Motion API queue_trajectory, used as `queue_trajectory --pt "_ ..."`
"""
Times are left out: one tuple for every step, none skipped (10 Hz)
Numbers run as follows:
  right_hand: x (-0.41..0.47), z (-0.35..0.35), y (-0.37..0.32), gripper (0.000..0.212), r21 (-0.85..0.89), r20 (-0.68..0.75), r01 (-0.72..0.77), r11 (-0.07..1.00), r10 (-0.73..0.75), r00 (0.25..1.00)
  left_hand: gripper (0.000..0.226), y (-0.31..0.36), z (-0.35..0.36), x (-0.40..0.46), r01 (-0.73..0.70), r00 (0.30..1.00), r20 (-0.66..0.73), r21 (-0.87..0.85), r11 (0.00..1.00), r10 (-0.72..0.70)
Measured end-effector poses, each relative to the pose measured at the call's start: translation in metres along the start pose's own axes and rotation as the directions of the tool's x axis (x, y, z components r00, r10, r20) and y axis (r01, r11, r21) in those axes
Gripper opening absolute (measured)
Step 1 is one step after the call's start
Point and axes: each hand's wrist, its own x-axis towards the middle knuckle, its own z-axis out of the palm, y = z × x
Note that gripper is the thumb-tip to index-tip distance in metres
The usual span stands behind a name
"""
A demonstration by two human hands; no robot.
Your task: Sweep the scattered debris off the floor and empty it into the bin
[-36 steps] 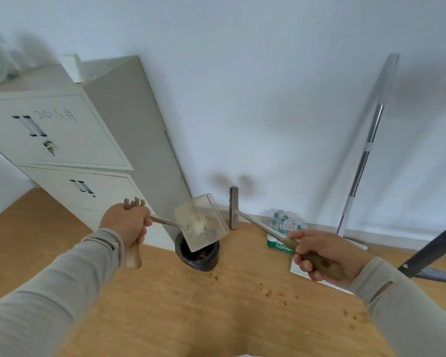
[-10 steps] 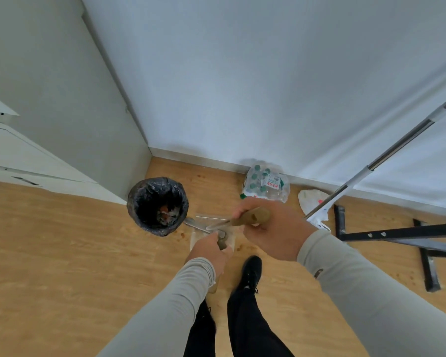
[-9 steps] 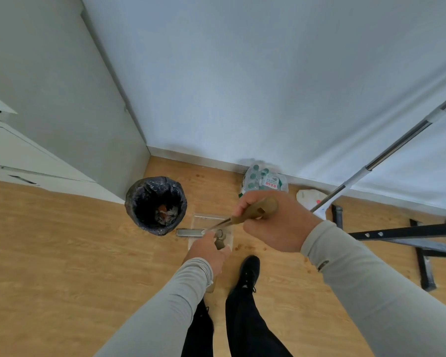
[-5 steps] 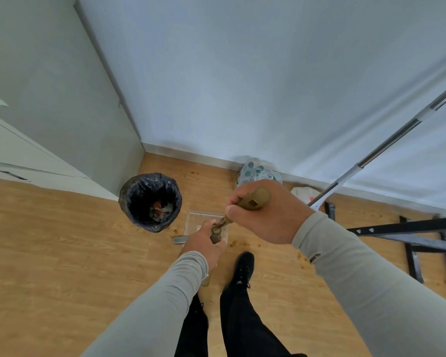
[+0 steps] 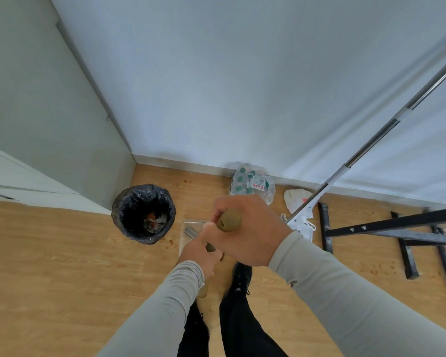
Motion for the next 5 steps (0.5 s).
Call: queue_trajectory --pt "0.000 -0.002 0.001 0.029 -0.003 0.014 0.007 1.000 -0.007 1.000 0.014 0.020 -0.006 -0.046 -0.100 0.992 -0.064 0.086 0.991 0.106" --pt "-0.005 0.002 -0.001 0.027 -0.013 0.029 0.049 0.999 -0.049 0.998 0.023 0.028 -0.011 -0.059 -0.202 0.971 -0.092 0.172 0.964 0.220" --pt "-0.007 -0.002 0.005 0.021 0.009 0.105 0.027 1.000 -0.028 0.994 0.012 0.022 -0.014 -0.051 -0.198 0.974 -0.057 0.249 0.948 0.218" --pt "-0.008 0.000 0.026 0.031 -0.087 0.280 -0.061 0.994 0.083 0.956 0.032 0.017 -0.020 -0.049 -0.185 0.980 -0.009 0.299 0.936 0.196" --pt "-0.012 0.004 0.038 0.052 -0.143 0.325 -0.170 0.975 0.208 0.922 0.057 0.014 -0.022 -0.049 -0.160 0.986 0.002 0.309 0.938 0.167"
